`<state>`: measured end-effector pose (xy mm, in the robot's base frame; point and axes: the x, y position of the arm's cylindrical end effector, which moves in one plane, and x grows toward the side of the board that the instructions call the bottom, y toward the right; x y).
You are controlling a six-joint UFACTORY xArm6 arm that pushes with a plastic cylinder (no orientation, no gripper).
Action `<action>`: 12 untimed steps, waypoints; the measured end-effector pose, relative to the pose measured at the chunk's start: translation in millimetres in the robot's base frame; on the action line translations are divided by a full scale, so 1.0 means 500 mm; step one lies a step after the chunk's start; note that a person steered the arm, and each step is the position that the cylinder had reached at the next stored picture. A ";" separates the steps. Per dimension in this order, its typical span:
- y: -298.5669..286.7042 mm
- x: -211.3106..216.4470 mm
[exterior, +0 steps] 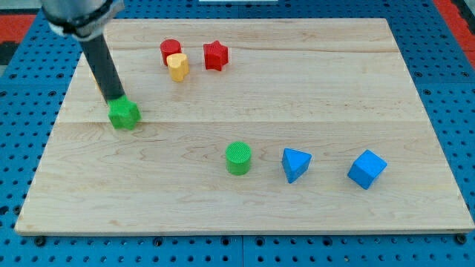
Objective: Push yellow heart along with yellow hexagon slightly up
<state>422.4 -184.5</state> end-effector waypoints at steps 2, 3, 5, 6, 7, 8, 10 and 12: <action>0.170 0.100; 0.105 0.048; 0.136 0.152; 0.138 0.139; 0.225 0.062; 0.275 0.094; 0.354 0.125; 0.342 0.073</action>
<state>458.8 -13.7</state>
